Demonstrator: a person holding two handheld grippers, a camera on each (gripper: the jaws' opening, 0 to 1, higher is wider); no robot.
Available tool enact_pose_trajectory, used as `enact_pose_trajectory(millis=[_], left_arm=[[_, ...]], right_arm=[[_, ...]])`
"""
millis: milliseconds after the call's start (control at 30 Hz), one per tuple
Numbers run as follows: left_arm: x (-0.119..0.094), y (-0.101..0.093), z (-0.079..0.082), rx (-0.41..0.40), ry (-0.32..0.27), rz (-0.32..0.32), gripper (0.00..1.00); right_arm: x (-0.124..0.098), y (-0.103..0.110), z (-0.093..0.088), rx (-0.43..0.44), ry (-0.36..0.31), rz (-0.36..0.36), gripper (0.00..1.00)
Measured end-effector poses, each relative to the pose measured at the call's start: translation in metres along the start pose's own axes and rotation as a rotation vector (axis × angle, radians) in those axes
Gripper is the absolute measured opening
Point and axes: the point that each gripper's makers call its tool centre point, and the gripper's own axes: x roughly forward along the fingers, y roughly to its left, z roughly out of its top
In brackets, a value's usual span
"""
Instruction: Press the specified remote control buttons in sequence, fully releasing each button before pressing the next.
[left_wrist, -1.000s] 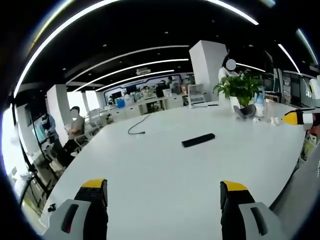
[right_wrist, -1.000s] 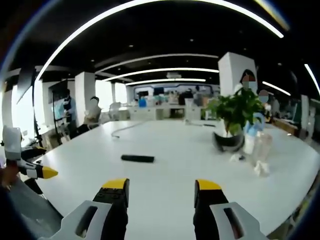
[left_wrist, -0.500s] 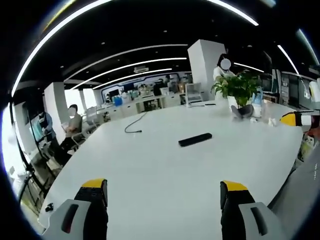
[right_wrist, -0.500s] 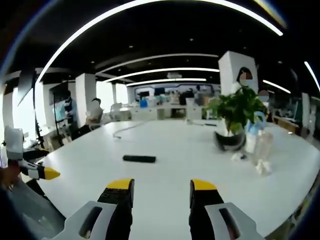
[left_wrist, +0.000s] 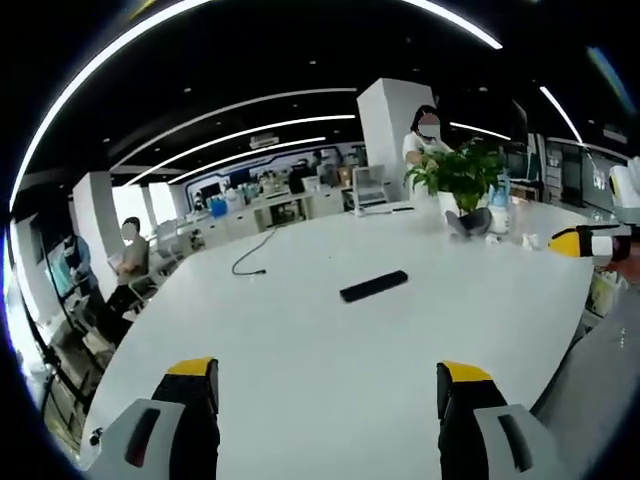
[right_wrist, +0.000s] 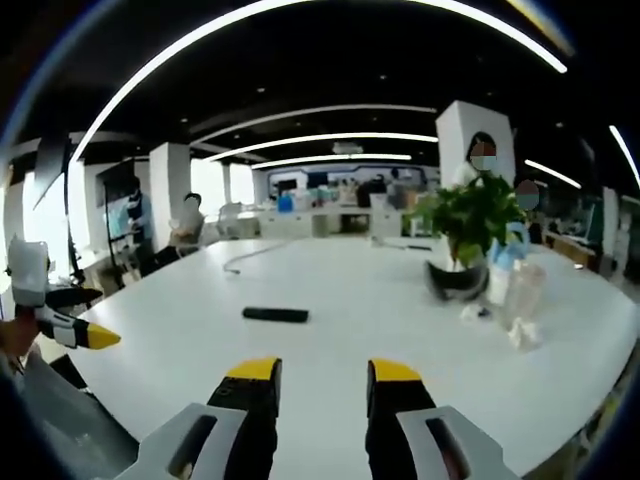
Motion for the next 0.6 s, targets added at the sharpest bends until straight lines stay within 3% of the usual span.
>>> enact_pose_trajectory(millis=[400, 600], left_arm=[[0.024, 0.001, 0.022, 0.052, -0.007, -0.057, 0.93], [0.038, 0.004, 0.03, 0.069, -0.006, -0.075, 0.91]], right_arm=[[0.0, 0.0, -0.008, 0.005, 0.053, 0.006, 0.01], [0.001, -0.001, -0.014, -0.003, 0.086, 0.001, 0.0]])
